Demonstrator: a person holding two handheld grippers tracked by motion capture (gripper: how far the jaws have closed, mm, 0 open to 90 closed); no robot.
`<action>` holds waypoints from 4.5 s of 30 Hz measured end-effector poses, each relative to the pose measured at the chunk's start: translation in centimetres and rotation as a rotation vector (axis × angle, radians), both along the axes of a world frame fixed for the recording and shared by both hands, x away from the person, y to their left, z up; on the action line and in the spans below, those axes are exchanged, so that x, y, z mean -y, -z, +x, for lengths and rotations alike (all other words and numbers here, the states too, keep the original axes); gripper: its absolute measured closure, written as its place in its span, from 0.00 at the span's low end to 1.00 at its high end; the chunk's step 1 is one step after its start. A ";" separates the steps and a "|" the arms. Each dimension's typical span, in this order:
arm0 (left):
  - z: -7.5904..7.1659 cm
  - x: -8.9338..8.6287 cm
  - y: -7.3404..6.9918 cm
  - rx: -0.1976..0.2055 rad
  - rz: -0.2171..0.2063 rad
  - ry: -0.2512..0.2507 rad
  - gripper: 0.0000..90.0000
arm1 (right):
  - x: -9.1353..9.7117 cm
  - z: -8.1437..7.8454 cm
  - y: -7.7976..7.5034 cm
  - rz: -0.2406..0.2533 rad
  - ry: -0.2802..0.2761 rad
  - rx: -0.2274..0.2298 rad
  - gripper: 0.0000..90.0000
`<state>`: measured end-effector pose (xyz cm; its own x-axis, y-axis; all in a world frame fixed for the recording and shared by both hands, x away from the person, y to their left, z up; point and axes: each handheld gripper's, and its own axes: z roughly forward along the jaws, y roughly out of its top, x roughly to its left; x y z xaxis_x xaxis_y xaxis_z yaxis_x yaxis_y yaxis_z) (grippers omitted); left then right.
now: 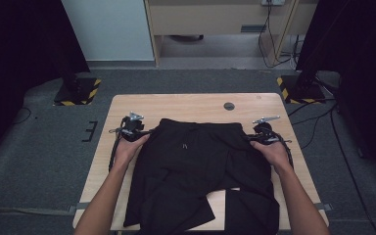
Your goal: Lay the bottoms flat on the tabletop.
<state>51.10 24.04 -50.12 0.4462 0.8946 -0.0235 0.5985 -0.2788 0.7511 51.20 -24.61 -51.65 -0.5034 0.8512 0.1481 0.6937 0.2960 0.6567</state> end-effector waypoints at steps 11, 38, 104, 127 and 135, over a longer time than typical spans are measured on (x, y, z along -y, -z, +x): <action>0.9 1.4 2.0 -0.012 0.052 0.000 0.52 | -0.4 -0.2 -0.1 -0.003 -0.010 0.027 0.98; 0.7 3.2 -9.9 0.101 -0.034 0.029 1.00 | 1.2 0.5 -10.5 0.066 0.017 0.232 0.99; -3.5 4.3 -4.2 0.062 0.008 0.037 0.44 | -3.7 -1.9 -4.6 -0.058 0.059 0.102 0.32; -17.5 3.0 0.3 0.042 -0.034 0.141 0.33 | -0.9 -12.0 -0.8 -0.050 0.075 0.148 0.48; -20.3 1.8 0.5 0.074 -0.034 0.147 0.25 | -0.7 -15.0 0.7 -0.064 0.065 0.144 0.34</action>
<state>30.81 22.29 -50.64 0.5738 0.8189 -0.0146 0.4955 -0.3329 0.8023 36.18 -23.94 -52.31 -0.4595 0.8879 0.0227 0.6128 0.2984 0.7317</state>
